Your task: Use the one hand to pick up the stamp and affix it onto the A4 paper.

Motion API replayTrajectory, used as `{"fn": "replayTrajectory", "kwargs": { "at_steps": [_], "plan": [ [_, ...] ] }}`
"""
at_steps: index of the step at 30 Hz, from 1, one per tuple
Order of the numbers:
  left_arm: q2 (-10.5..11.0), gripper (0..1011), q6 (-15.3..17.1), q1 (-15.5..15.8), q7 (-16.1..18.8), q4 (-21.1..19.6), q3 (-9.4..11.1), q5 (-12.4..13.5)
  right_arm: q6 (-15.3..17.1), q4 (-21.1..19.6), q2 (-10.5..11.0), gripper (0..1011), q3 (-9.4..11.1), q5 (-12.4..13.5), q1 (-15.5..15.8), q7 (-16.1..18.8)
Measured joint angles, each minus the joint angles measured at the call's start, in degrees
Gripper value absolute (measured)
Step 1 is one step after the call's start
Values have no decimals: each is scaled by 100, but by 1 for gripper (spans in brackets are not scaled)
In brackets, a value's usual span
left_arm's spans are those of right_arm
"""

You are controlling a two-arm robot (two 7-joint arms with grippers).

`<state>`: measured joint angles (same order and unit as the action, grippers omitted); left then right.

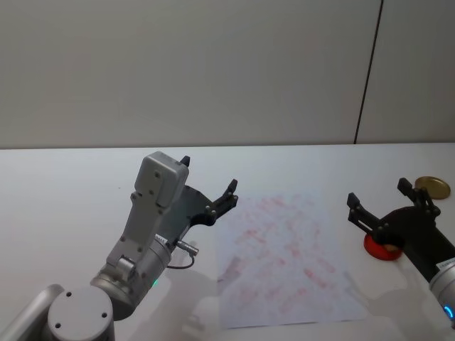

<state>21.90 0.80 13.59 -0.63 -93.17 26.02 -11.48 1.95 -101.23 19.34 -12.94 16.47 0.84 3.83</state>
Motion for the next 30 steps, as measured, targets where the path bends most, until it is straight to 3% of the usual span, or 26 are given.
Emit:
{"fn": "replayTrajectory", "kwargs": {
  "at_steps": [23, 30],
  "plan": [
    [0, 993, 0, 0, 0, 0, 0, 0, 0, 20, 1, 1001, 5, -4, -14, 19],
    [0, 993, 0, 0, 0, 0, 0, 0, 73, 267, 91, 1001, 120, -1, -170, 269]
  ]
}}
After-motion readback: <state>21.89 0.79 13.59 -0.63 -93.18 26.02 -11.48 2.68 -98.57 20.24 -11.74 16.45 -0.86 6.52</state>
